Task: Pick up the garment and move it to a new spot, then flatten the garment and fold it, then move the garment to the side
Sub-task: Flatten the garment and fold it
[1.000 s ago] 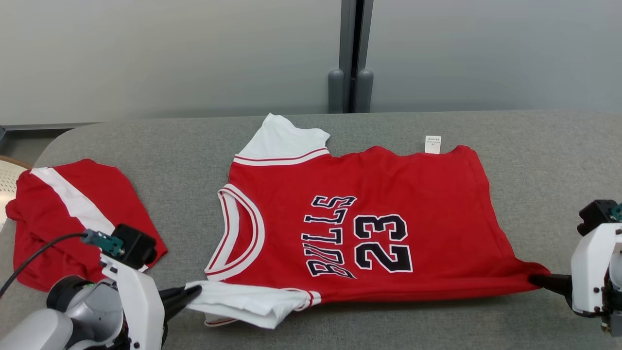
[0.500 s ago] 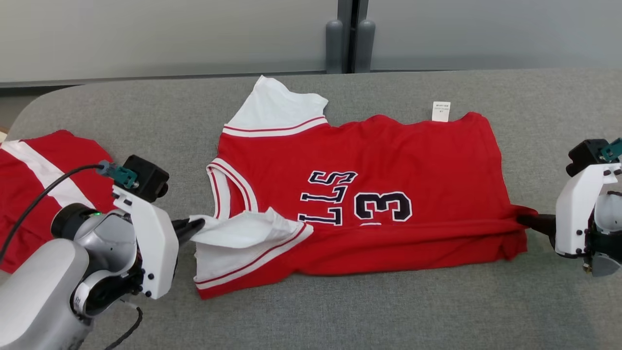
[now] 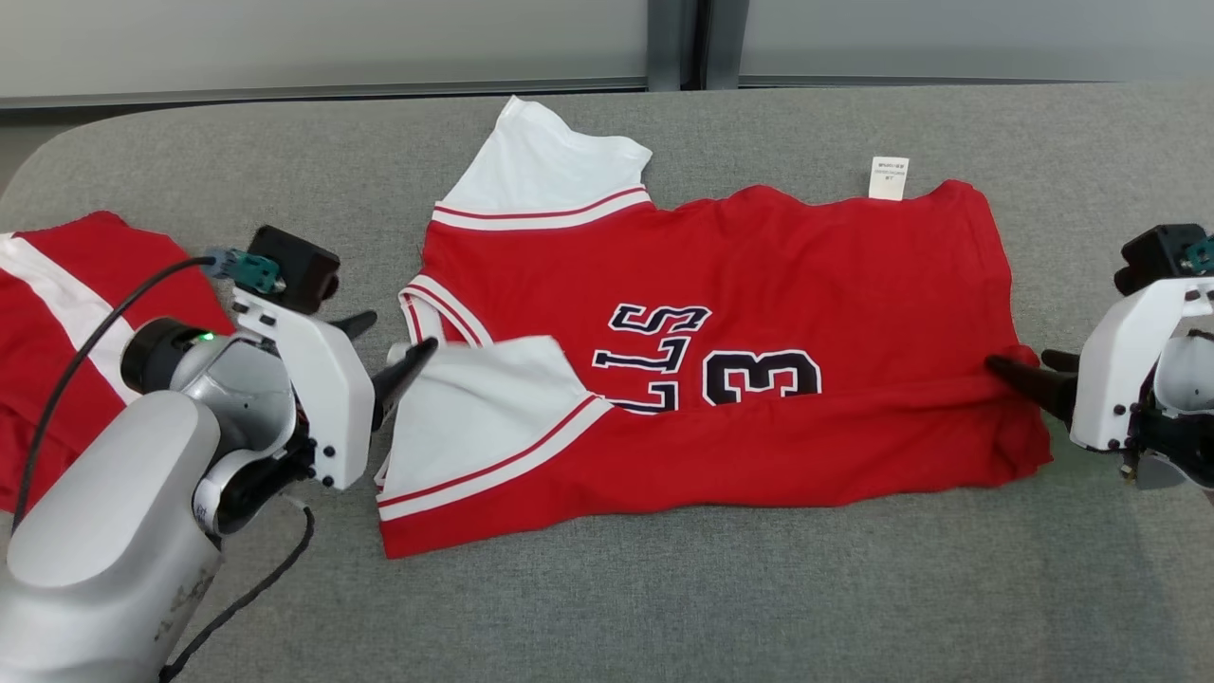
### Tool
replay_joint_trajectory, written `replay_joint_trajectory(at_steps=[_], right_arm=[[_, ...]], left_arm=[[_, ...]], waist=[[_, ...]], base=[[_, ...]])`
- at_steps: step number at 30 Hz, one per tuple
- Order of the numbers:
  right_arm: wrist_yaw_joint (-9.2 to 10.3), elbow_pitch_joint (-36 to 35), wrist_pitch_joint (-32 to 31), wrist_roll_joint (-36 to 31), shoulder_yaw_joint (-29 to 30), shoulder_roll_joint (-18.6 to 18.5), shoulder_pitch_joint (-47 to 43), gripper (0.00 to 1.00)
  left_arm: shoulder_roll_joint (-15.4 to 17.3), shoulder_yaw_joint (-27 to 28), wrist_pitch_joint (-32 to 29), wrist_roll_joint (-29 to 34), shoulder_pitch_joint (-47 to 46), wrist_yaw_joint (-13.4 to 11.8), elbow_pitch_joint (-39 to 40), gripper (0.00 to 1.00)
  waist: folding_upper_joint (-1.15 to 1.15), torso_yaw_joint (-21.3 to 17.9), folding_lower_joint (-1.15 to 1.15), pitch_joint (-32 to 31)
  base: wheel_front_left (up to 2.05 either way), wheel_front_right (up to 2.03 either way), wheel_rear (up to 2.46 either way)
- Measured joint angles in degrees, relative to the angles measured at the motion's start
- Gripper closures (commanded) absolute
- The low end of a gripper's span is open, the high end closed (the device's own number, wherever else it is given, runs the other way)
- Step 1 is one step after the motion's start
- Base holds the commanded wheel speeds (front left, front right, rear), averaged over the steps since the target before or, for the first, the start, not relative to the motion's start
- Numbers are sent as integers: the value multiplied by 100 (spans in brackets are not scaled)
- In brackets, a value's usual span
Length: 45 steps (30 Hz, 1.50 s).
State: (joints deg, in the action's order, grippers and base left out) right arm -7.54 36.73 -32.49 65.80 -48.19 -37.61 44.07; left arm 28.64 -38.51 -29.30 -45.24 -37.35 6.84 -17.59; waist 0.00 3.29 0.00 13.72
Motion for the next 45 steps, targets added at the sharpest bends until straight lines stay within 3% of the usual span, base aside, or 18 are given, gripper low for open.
replay_joint_trajectory(at_steps=[4,9,15,18,20,22,26,33,40,45], right_arm=[[2,49,530,-43,253,63,54,0],[3,-29,1751,-325,515,127,46,0],[4,-108,3415,-929,659,235,-311,0],[4,-149,4391,-1312,761,326,-580,0],[4,-126,4658,-1557,938,421,-772,0],[4,-130,4731,-1940,1171,505,-1033,0],[4,-805,4747,-3022,2434,886,-1605,0],[4,-2176,4756,-4576,4028,1973,-3200,0],[4,-2650,4759,-5153,4413,2530,-3867,0],[4,-2695,4759,-5189,4523,2665,-3943,0]], left_arm=[[-259,347,953,107,-139,-269,-396,0],[-639,900,2558,226,-197,-637,-659,0],[-1055,1376,4053,90,53,-762,-635,0],[-1169,1434,4325,231,385,-832,-546,0],[-1245,1507,4403,407,599,-922,-424,0],[-1382,1645,4420,617,873,-971,-207,0],[-1800,2224,4443,1112,1553,-890,354,0],[-2375,2893,4443,1985,2583,-646,326,0],[-2573,3290,4443,2718,3197,-689,325,0],[-2591,2911,4442,2751,3337,-777,-246,0]], waist=[[0,26,0,-22],[0,52,0,-165],[0,101,0,-448],[0,124,0,-600],[0,139,0,-689],[0,155,0,-757],[0,152,0,-783],[0,114,0,-773],[0,-2,0,-772],[0,-52,0,-816]], base=[[0,0,0],[0,0,0],[0,0,0],[0,0,0],[0,0,0],[0,0,0],[0,0,0],[0,0,0],[0,0,0],[0,0,0]])
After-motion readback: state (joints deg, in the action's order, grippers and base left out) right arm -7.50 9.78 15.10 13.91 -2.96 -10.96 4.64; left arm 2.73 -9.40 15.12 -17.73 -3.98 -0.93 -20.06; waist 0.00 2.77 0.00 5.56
